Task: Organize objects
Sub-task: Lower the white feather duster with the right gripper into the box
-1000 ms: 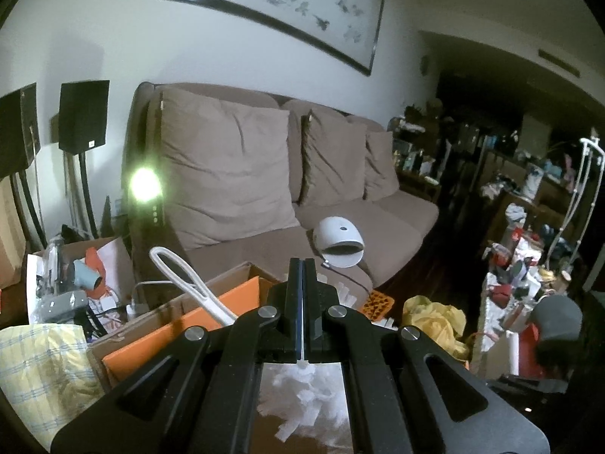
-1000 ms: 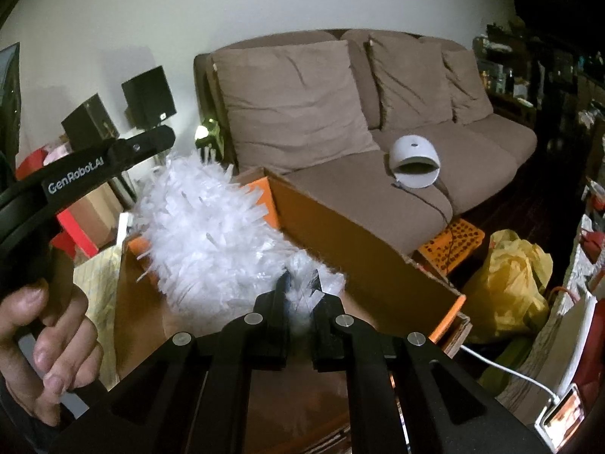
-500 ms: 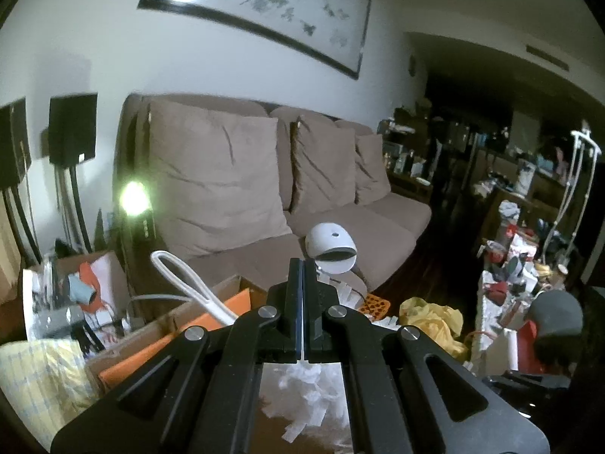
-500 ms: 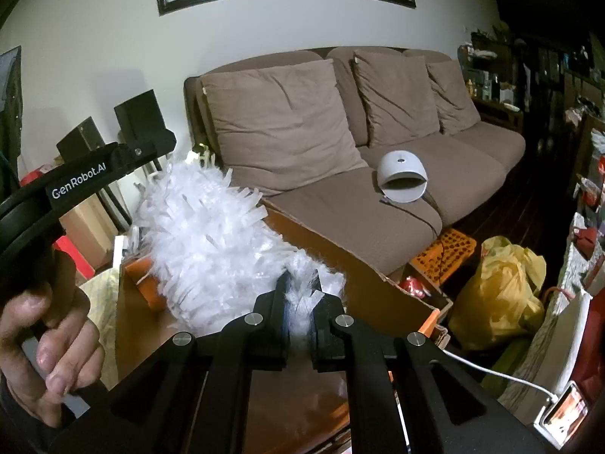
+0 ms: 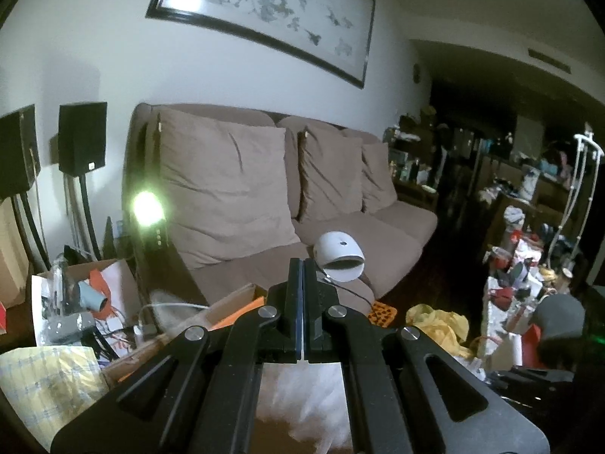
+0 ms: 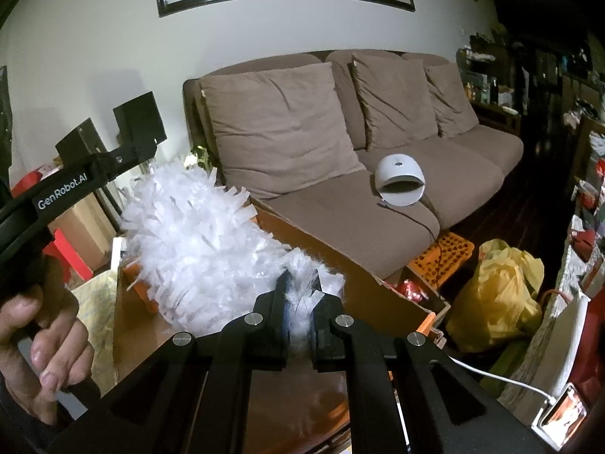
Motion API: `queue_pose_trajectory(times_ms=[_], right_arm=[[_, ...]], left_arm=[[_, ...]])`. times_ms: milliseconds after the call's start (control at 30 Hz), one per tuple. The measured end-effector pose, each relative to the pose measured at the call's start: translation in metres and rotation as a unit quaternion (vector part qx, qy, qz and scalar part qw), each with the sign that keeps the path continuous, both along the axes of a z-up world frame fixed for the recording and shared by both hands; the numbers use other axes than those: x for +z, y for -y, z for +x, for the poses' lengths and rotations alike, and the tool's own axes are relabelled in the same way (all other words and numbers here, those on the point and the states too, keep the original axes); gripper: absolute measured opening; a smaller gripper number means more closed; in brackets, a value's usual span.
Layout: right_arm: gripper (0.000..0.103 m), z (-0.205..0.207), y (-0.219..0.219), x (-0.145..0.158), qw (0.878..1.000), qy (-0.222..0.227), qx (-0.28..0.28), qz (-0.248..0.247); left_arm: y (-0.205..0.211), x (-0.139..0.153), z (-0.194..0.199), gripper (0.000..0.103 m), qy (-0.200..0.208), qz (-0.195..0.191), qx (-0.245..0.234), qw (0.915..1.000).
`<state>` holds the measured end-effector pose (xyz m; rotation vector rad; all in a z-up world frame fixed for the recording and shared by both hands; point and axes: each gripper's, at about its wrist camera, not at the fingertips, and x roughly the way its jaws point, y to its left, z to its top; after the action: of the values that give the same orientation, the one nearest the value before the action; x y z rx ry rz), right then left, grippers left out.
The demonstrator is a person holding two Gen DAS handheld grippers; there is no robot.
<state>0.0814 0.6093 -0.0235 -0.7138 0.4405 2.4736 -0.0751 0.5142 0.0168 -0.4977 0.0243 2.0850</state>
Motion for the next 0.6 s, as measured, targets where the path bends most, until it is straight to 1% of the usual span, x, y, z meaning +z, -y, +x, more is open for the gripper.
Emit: queue_pose_trajectory(times_ms=[100,167,233,333,467,600], right_arm=[[0.007,0.001,0.000,0.002,1.000,-0.001,-0.003,0.001],[0.006,0.003,-0.001,0.003,1.000,-0.003,-0.007,-0.001],[0.004,0.004,-0.001,0.005,1.000,-0.005,-0.005,-0.002],[0.004,0.002,0.001,0.003,1.000,0.002,-0.001,-0.002],[0.004,-0.004,0.003,0.000,1.000,0.011,0.008,-0.003],[0.004,-0.008,0.002,-0.006,1.000,0.019,0.012,-0.008]], left_arm=[[0.005,0.004,-0.002,0.000,-0.002,0.007,0.002,1.0000],[0.004,0.003,-0.001,0.000,-0.003,0.002,0.002,1.0000],[0.000,-0.001,-0.002,0.000,0.008,-0.004,-0.003,1.0000],[-0.008,-0.010,-0.003,0.000,0.026,-0.024,-0.015,0.9993],[-0.019,-0.018,-0.002,0.000,0.029,-0.054,-0.027,0.9978],[-0.024,-0.023,-0.002,0.000,0.037,-0.070,-0.031,0.9964]])
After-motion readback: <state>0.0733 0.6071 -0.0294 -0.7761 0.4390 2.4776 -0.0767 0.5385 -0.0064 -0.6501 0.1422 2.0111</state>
